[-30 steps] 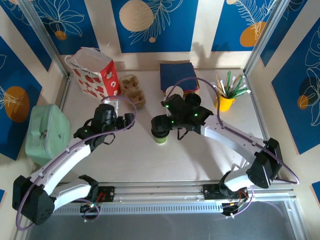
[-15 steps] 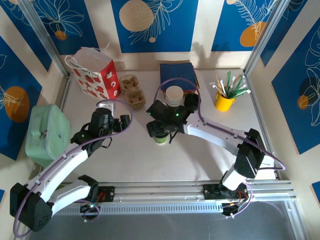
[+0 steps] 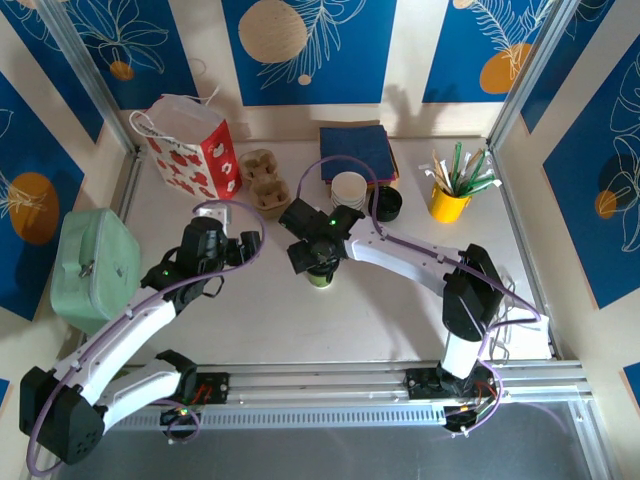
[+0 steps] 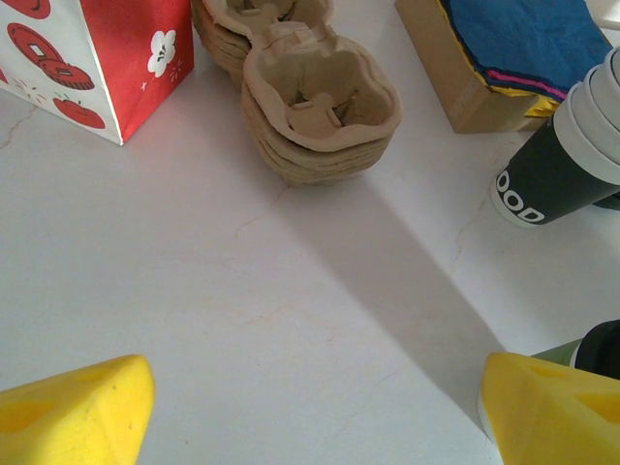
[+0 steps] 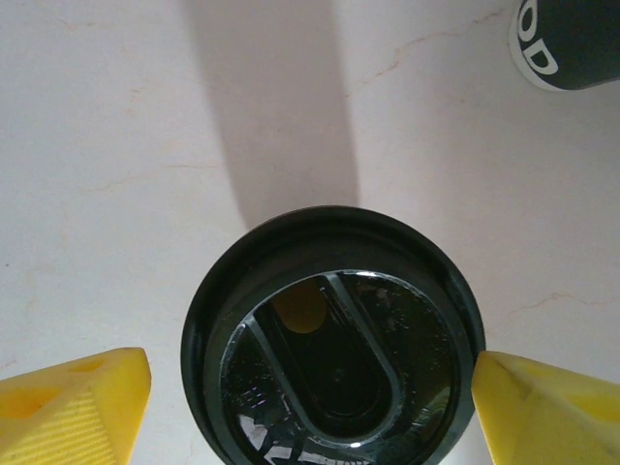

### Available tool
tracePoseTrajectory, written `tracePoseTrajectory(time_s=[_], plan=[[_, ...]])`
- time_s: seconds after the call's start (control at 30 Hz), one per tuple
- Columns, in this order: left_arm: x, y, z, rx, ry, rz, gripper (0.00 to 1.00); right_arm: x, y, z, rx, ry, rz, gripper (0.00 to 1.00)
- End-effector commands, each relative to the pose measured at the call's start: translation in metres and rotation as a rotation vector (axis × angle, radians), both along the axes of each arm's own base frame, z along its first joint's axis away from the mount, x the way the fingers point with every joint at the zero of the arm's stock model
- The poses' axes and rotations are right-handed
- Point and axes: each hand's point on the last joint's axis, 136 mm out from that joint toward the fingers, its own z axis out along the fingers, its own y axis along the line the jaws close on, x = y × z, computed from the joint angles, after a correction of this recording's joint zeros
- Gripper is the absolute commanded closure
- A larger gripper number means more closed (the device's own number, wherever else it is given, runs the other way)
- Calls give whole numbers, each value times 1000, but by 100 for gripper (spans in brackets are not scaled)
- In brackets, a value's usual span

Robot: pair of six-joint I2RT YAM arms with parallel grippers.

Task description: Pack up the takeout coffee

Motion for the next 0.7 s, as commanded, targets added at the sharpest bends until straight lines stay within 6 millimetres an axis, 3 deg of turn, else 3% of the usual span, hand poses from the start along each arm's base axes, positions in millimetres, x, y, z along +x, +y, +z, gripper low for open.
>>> tracePoseTrajectory(time_s=[0.0,0.67], plan=[[0,1,3,-13,-18,-5,13,6,-4,8,-22,-29,-10,13],[1,-2,0,-25,-13,-12,12,1,-9,-12,7,63,-49,23]])
